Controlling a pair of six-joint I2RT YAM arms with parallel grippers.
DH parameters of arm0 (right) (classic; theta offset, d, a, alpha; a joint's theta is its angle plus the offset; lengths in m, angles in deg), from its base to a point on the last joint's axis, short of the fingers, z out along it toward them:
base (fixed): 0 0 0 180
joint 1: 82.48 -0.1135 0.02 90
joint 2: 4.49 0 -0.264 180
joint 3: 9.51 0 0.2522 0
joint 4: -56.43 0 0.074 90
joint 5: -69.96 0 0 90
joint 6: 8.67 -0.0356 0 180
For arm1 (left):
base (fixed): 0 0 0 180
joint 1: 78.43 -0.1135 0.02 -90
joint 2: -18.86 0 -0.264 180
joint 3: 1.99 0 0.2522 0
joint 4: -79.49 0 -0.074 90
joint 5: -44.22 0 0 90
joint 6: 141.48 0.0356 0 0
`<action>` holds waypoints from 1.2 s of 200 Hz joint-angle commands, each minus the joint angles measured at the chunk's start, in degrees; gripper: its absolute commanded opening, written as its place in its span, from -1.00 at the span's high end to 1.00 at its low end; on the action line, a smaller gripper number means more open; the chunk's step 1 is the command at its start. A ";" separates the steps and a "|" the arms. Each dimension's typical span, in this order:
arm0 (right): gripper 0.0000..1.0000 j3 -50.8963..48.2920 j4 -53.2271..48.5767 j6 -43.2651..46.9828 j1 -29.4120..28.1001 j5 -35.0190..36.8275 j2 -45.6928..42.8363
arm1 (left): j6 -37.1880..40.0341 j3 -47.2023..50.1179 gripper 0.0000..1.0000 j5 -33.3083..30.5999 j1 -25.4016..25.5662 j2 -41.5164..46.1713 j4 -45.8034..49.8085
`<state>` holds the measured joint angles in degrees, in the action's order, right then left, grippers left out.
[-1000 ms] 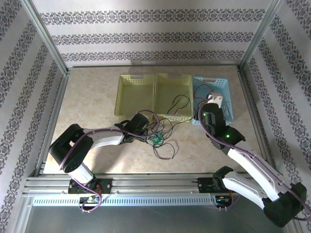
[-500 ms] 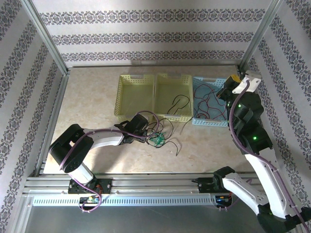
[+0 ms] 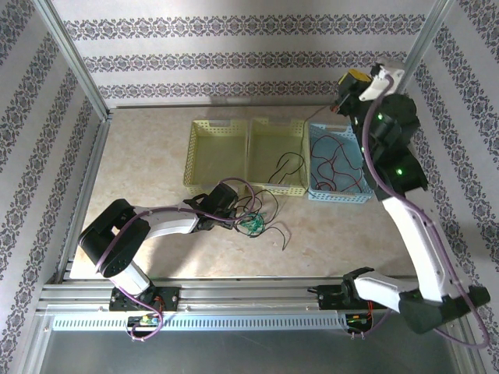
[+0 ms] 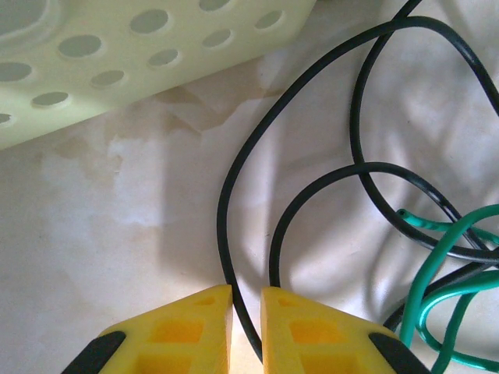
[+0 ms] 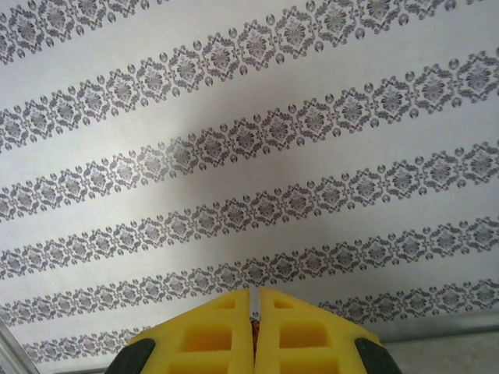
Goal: Untangle the cables
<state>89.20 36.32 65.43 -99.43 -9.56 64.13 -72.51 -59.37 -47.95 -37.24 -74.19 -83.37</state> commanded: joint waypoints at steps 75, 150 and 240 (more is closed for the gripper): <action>1.00 -12.96 -3.42 -7.03 -3.77 -5.24 12.53 | -0.28 -0.72 0.67 -0.42 0.82 -0.32 0.49; 1.00 -20.33 -11.05 -11.42 -7.05 0.08 21.96 | -0.15 -0.93 0.66 0.09 1.00 -0.47 0.84; 0.20 -21.41 -10.60 -11.10 -5.99 3.24 16.25 | 0.03 -0.61 0.66 -0.02 1.26 0.11 0.29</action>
<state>68.56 25.26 54.48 -105.83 -8.44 84.41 -72.49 -59.37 -47.73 -37.18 -74.19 -83.37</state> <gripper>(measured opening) 0.390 0.168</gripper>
